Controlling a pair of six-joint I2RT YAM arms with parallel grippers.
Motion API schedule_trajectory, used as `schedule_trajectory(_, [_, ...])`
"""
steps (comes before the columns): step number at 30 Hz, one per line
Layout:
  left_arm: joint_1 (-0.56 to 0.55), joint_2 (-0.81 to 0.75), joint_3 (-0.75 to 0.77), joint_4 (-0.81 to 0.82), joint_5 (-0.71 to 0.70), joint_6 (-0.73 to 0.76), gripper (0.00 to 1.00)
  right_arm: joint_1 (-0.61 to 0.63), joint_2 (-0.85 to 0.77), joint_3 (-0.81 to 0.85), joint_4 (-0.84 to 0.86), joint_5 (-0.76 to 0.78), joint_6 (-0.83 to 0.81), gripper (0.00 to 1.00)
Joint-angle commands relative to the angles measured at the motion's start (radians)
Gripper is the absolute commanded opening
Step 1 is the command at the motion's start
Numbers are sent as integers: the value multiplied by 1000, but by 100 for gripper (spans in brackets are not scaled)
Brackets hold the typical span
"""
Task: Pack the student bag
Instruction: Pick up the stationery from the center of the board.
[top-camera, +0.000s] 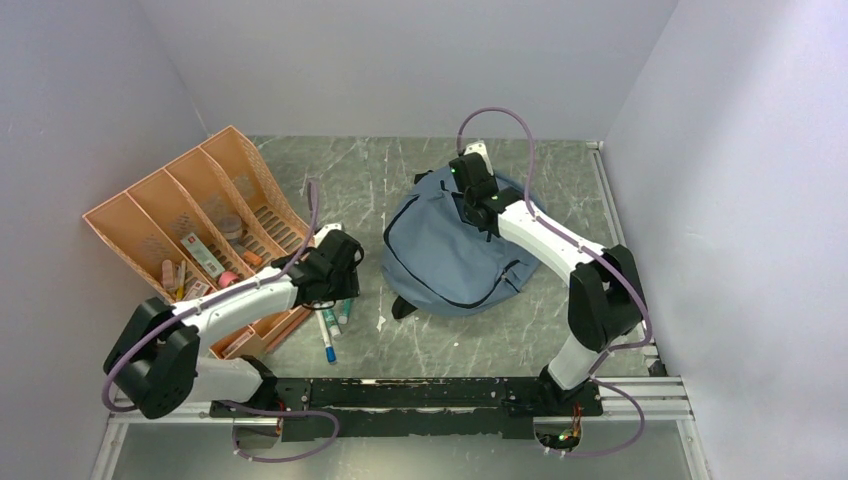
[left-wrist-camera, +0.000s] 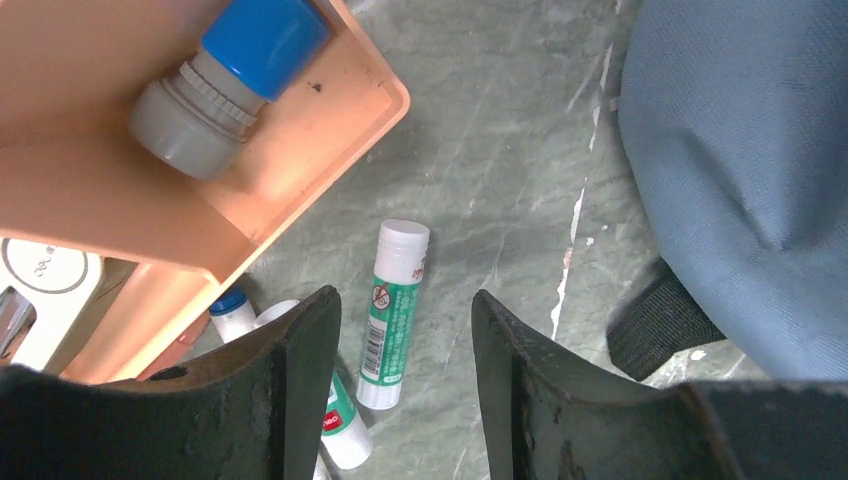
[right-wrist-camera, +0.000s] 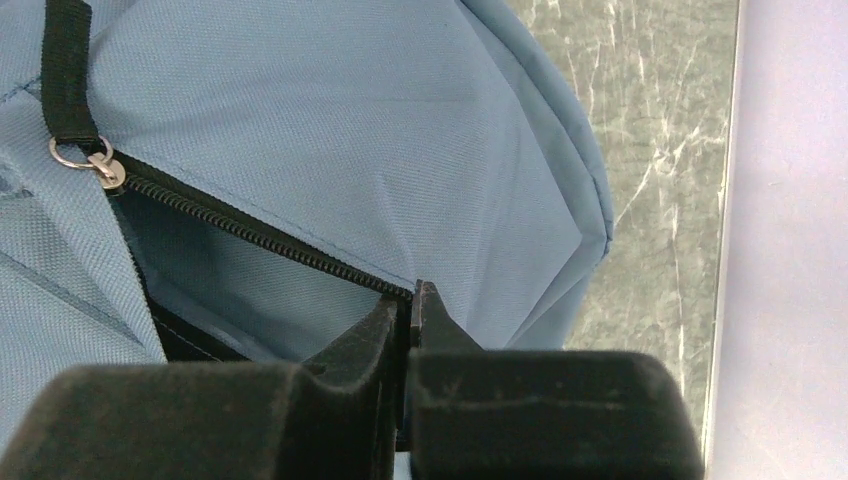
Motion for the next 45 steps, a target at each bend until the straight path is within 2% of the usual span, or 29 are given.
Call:
schedule_trajectory(1, [-12,38,-9,43,-10,3,56,-13,-49,-20,-27,13,29,0])
schedule_trajectory(17, [-49,183,-33,109,0,18,51,-33,-69,-36,-44,0,65,0])
schedule_trajectory(21, [-54,207,-29,116,7,28,41,-48,-84,-33,-60,4,85,0])
schedule_trajectory(27, [-61,192,4,116,9,43,17,-81,-109,-22,-100,-4,126,0])
schedule_trajectory(36, [-61,87,134,93,20,121,7,-100,-115,14,-205,-100,227,0])
schedule_trajectory(39, [-61,18,176,136,80,169,5,-102,-135,0,-205,-148,265,0])
schedule_trajectory(42, [-61,-22,206,248,195,217,5,-103,-146,-11,-200,-186,295,0])
schedule_trajectory(45, [-61,-15,254,335,284,187,5,-108,-147,-1,-209,-221,309,0])
